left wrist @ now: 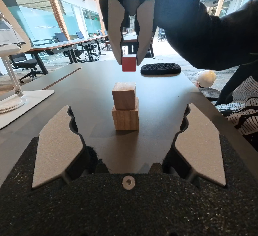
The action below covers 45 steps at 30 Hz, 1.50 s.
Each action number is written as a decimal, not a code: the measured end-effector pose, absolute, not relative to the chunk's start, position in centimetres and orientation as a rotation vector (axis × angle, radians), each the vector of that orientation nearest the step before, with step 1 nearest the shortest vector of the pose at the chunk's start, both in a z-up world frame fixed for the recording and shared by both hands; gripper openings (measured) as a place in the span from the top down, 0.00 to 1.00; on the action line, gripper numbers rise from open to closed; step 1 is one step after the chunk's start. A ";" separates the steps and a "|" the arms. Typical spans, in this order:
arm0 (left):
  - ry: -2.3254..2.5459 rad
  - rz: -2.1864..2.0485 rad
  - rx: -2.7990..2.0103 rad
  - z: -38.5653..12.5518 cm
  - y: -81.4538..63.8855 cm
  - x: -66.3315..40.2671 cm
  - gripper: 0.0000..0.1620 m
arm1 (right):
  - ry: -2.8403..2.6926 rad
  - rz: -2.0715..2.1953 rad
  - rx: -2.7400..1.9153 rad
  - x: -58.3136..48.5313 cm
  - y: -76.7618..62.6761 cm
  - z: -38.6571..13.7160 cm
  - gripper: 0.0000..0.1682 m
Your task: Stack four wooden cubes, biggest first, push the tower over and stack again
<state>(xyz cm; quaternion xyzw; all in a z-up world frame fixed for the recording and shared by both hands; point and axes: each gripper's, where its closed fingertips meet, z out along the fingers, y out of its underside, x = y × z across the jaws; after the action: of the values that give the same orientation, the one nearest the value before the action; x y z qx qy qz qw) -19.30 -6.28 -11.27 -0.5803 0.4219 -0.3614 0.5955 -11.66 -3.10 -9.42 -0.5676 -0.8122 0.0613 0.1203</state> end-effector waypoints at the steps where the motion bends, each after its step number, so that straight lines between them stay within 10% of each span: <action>1: 0.981 -0.839 -1.347 -11.3 -6.3 -19.3 0.12 | -2.384 0.178 -1.659 -12.2 -3.2 -9.6 0.84; 15: 0.990 -0.843 -1.350 -11.3 -6.4 -19.2 0.12 | -2.404 0.223 -1.692 -15.0 -3.2 -11.4 0.84; 21: 0.992 -0.842 -1.349 -11.4 -6.4 -19.2 0.12 | -2.305 0.237 -1.532 -16.4 -5.5 -9.4 0.67; 45: 1.003 -0.851 -1.334 -11.3 -6.6 -19.2 0.11 | -2.355 0.479 -1.624 -17.3 -14.8 -20.6 0.87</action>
<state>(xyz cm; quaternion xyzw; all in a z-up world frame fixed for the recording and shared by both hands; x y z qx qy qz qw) -19.17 -6.63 -11.28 -0.5737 0.4314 -0.3659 0.5923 -17.25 -14.83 -20.61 -0.5559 -0.8060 0.1641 0.1204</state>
